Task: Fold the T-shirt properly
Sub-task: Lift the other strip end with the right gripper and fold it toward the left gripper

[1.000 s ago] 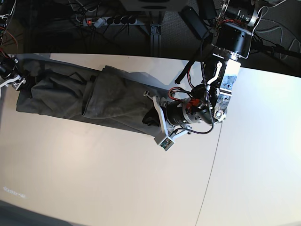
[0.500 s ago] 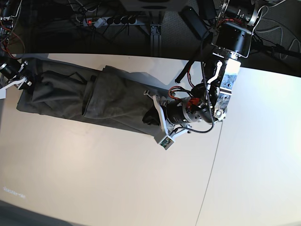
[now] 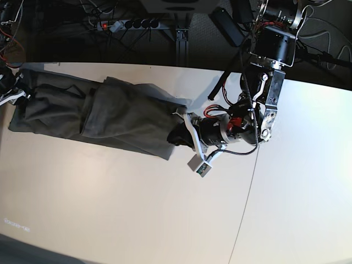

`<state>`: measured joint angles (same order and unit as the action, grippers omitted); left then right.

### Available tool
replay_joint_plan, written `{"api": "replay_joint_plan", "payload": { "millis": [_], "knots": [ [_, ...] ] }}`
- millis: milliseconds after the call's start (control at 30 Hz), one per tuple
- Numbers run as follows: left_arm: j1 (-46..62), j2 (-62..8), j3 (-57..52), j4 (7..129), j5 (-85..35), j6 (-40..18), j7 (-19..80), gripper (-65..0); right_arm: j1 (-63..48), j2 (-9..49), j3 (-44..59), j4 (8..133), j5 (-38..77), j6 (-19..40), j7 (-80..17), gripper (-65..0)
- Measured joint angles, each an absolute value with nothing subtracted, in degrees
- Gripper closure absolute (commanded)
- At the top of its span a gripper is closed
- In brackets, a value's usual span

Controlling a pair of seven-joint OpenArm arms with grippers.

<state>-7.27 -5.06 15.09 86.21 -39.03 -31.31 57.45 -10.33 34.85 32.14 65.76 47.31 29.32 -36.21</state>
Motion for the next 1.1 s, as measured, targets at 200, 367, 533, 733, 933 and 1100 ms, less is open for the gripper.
{"api": "replay_joint_plan", "payload": {
  "millis": [200,367,533,733,933,1100],
  "knots": [
    [-3.9,-5.1,12.9,86.2,-36.8,-31.7,56.8,-3.3,-10.5,40.2,33.2,67.2,52.8,29.3,-38.4,0.0],
    [0.0,-5.1,12.9,82.9,-33.7,-31.8,50.0,-3.3,-10.5,39.8,33.2,78.1,56.4,29.3,-45.0,0.0],
    [0.1,-4.7,12.8,78.8,-35.4,-32.6,45.5,-3.3,-10.5,39.4,33.1,90.9,56.7,29.3,-47.5,0.0],
    [0.1,-2.9,12.8,76.3,-35.8,-32.8,43.0,-3.3,-10.6,40.1,28.9,102.7,55.5,29.3,-47.7,0.0],
    [-0.7,1.6,12.8,73.1,-33.6,-33.3,42.5,-3.3,-10.6,40.9,18.9,112.5,49.2,29.3,-45.1,0.0],
    [-0.8,3.5,12.9,71.7,-33.7,-33.6,41.6,-3.3,-10.6,40.9,11.2,113.5,45.1,29.3,-43.3,0.0]
  ]
}}
